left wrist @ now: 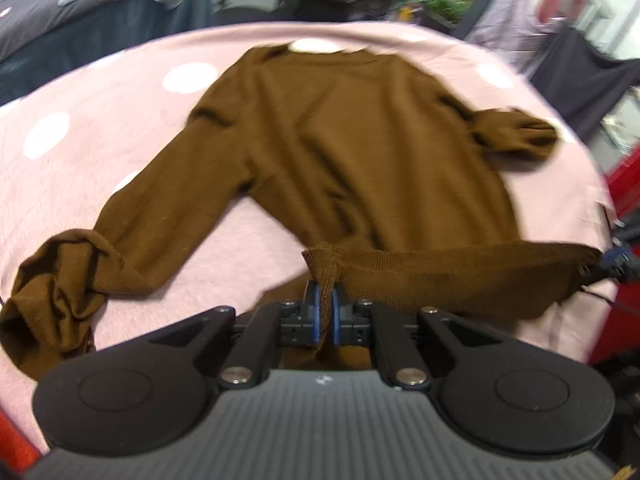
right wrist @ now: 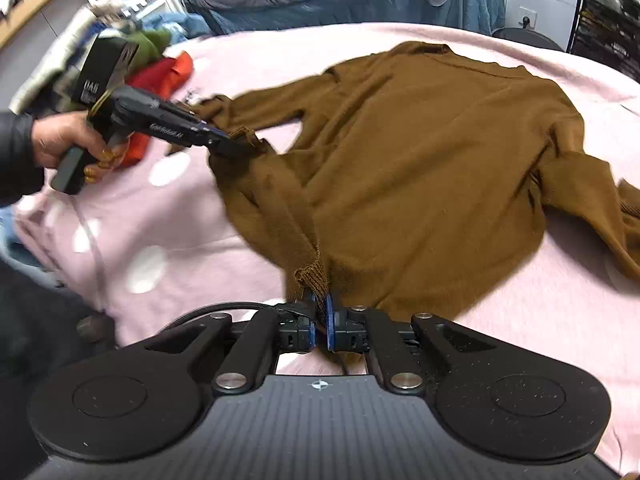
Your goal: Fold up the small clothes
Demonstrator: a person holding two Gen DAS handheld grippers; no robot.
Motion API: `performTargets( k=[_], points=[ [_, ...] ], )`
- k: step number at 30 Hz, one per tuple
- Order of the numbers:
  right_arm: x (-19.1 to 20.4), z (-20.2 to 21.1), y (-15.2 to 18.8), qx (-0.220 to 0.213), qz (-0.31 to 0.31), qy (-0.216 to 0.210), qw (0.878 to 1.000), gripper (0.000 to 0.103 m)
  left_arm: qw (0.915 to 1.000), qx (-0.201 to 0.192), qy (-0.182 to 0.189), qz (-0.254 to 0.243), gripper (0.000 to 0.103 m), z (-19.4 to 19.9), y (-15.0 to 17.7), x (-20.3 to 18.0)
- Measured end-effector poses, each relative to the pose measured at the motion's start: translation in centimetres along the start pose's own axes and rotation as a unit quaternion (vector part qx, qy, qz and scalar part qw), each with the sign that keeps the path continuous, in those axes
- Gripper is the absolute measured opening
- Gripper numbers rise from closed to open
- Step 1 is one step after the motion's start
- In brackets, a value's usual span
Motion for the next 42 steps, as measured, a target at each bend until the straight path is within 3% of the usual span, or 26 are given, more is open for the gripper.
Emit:
performTargets(
  k=[3, 8, 14, 18, 19, 22, 25, 29, 31, 33, 35, 36, 37, 39, 42],
  points=[
    [0.9, 2.1, 0.8, 0.013, 0.012, -0.041, 0.999, 0.009, 0.9993, 0.002, 0.019, -0.031, 0.006, 2.8, 1.9, -0.5],
    [1.7, 1.3, 2.8, 0.058, 0.027, -0.074, 0.995, 0.009, 0.9951, 0.07, 0.026, -0.065, 0.006, 4.0, 6.4, -0.6],
    [2.0, -1.4, 4.9, 0.133, 0.023, -0.089, 0.987, 0.007, 0.9831, 0.147, 0.05, -0.097, 0.006, 1.9, 10.5, -2.5],
    [1.8, -2.5, 6.7, 0.165, 0.007, -0.09, 0.982, 0.007, 0.9814, 0.17, 0.026, -0.086, 0.014, 0.7, 11.7, -2.6],
    [1.3, -2.3, 6.9, 0.155, -0.002, -0.073, 0.985, 0.009, 0.983, 0.167, 0.021, -0.074, 0.022, 0.8, 11.6, -2.4],
    [-0.5, -0.6, 6.8, 0.108, -0.053, -0.036, 0.992, 0.028, 0.99, 0.138, 0.004, -0.025, 0.055, 1.7, 10.5, -1.0],
    [-1.9, 1.8, 6.8, 0.083, -0.074, 0.016, 0.994, 0.031, 0.9942, 0.107, -0.006, 0.002, 0.058, 2.9, 9.5, -0.2],
    [-3.6, 5.7, 6.6, 0.071, -0.064, 0.126, 0.987, 0.032, 0.9958, 0.09, -0.013, 0.011, 0.062, 2.7, 7.8, -0.2],
    [-4.8, 9.0, 6.8, 0.072, -0.04, 0.207, 0.975, 0.032, 0.9961, 0.086, -0.017, 0.01, 0.062, 2.4, 7.5, -0.4],
    [-5.2, 12.1, 7.1, 0.082, 0.01, 0.305, 0.949, 0.032, 0.9964, 0.082, -0.018, 0.006, 0.063, 2.2, 7.3, -0.9],
    [-4.8, 14.9, 7.4, 0.073, 0.058, 0.367, 0.926, 0.032, 0.9966, 0.078, -0.026, 0.002, 0.066, 1.7, 7.4, -1.3],
    [-4.5, 16.2, 7.5, 0.057, 0.073, 0.38, 0.92, 0.033, 0.9966, 0.077, -0.03, 0.003, 0.066, 1.4, 7.5, -1.4],
    [-4.2, 17.1, 7.4, 0.036, 0.071, 0.373, 0.925, 0.036, 0.9963, 0.078, -0.035, 0.007, 0.066, 1.1, 7.7, -1.5],
    [-3.4, 16.8, 6.9, 0.004, 0.049, 0.309, 0.95, 0.037, 0.9956, 0.079, -0.045, 0.024, 0.066, 0.6, 7.9, -1.1],
    [-0.8, 11.6, 6.4, 0.004, 0.076, 0.233, 0.969, 0.037, 0.9937, 0.084, -0.062, 0.041, 0.066, 0.0, 8.3, -0.4]
  ],
)
Point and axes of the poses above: each gripper's, at about its wrist camera, not at the fingertips, and z roughly against the way its jaws point, x to its left, y to its underside, the point moved 2 cm from there along -z, roughly the way its jaws point, and after that the axes turned 9 degrees about -y, right-handed, at the moved point
